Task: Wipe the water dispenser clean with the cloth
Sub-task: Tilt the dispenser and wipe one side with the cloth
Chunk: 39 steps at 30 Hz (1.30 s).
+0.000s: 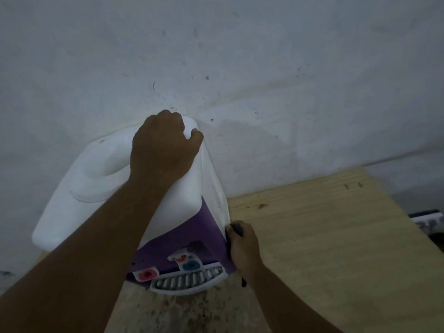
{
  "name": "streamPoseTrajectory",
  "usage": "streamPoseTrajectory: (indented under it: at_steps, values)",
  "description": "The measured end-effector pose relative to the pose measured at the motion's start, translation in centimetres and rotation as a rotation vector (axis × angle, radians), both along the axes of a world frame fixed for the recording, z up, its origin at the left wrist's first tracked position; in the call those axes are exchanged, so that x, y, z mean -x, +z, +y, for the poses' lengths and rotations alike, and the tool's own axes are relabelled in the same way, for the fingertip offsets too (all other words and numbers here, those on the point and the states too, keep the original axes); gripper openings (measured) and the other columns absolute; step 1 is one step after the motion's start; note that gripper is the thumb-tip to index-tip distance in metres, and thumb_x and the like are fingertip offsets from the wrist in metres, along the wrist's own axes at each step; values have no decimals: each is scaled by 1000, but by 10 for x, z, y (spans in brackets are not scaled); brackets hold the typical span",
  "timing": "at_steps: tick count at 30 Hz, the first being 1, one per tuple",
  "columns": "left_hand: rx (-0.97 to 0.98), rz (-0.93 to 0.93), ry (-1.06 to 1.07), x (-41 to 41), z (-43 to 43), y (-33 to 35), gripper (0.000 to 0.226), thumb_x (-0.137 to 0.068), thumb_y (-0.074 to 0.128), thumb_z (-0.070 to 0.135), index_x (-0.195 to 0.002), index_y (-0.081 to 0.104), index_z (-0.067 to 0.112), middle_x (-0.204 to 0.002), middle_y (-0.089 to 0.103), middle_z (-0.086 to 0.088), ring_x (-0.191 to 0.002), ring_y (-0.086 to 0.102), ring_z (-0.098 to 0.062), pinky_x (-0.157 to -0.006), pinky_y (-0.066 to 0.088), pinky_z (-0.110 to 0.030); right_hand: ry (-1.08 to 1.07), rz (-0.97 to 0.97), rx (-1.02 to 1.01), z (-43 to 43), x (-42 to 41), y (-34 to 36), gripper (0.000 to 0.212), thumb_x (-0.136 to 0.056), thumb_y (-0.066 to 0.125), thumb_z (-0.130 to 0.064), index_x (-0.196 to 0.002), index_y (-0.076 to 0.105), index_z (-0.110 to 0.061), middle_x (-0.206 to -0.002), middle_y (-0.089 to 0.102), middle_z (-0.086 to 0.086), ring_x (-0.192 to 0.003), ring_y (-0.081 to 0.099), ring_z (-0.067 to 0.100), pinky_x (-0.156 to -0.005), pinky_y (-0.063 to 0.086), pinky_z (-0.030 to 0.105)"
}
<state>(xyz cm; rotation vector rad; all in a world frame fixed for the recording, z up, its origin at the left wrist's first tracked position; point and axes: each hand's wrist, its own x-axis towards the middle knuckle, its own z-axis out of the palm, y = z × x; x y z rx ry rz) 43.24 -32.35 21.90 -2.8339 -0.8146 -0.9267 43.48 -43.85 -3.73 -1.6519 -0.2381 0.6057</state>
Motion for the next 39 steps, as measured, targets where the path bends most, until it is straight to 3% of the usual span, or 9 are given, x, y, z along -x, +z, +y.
streamPoseTrajectory:
  at_steps: [5, 10, 13, 17, 24, 27, 30, 34, 39]
  values:
    - [9, 4, 8, -1, 0, 2, 33, -86, 53, 44, -86, 63, 12, -89, 61, -2, -86, 55, -23, -76, 42, -34, -119, 68, -135, 21, -17, 28, 17, -96, 54, -22, -87, 64, -12, -85, 63, 4, -77, 58, 16, -68, 44, 26]
    - [17, 1, 16, -1, 0, 0, 31, -85, 54, 43, -82, 61, 13, -86, 60, -1, -85, 55, -23, -74, 40, -33, -86, -136, -172, 42, -43, 55, 12, -94, 57, -25, -93, 66, -16, -96, 66, 2, -88, 61, 14, -74, 47, 25]
    - [3, 0, 11, -1, 1, -1, 30, -85, 54, 42, -83, 60, 12, -88, 60, -3, -88, 54, -24, -77, 40, -35, -40, -179, 2, 40, -47, 40, 14, -95, 56, -21, -93, 65, -10, -93, 65, 4, -86, 59, 16, -67, 37, 21]
    - [-10, -1, 12, 0, 1, -3, 31, -86, 54, 42, -83, 59, 11, -87, 59, -3, -86, 54, -24, -76, 41, -35, 86, 60, 351, 30, -45, 9, 26, -95, 51, -20, -101, 69, -3, -102, 70, 11, -88, 63, 24, -71, 41, 22]
    - [-8, 6, 20, -1, 1, -2, 31, -86, 54, 42, -81, 59, 12, -85, 58, -2, -84, 53, -24, -72, 40, -35, -199, 116, -241, 42, -45, 70, 15, -96, 56, -26, -99, 68, -17, -94, 68, -2, -89, 63, 13, -78, 53, 29]
    - [7, -4, 8, -1, 1, -2, 30, -85, 55, 42, -81, 59, 12, -85, 58, -2, -84, 54, -24, -73, 40, -34, -153, -36, -247, 39, -42, 65, 12, -94, 60, -24, -96, 70, -18, -89, 69, -6, -85, 64, 8, -73, 51, 18]
    - [-2, 0, 6, -1, 2, -2, 30, -85, 55, 42, -80, 59, 13, -84, 58, -1, -83, 53, -23, -72, 38, -32, -127, -115, -86, 38, -42, 46, 15, -93, 60, -20, -93, 70, -10, -83, 66, -3, -77, 59, 10, -60, 40, 5]
    - [4, 8, 13, -1, 3, -2, 30, -85, 54, 44, -80, 58, 14, -84, 57, 0, -83, 53, -22, -71, 37, -31, -125, 71, -9, 42, -50, 44, 18, -93, 59, -20, -93, 70, -6, -88, 69, 5, -85, 64, 21, -69, 48, 24]
    - [19, 6, 13, -1, 2, -1, 31, -85, 54, 44, -80, 58, 14, -86, 58, -1, -83, 54, -23, -72, 39, -32, -206, 160, -381, 47, -49, 79, 14, -93, 62, -24, -97, 74, -18, -93, 73, -2, -92, 67, 16, -80, 57, 30]
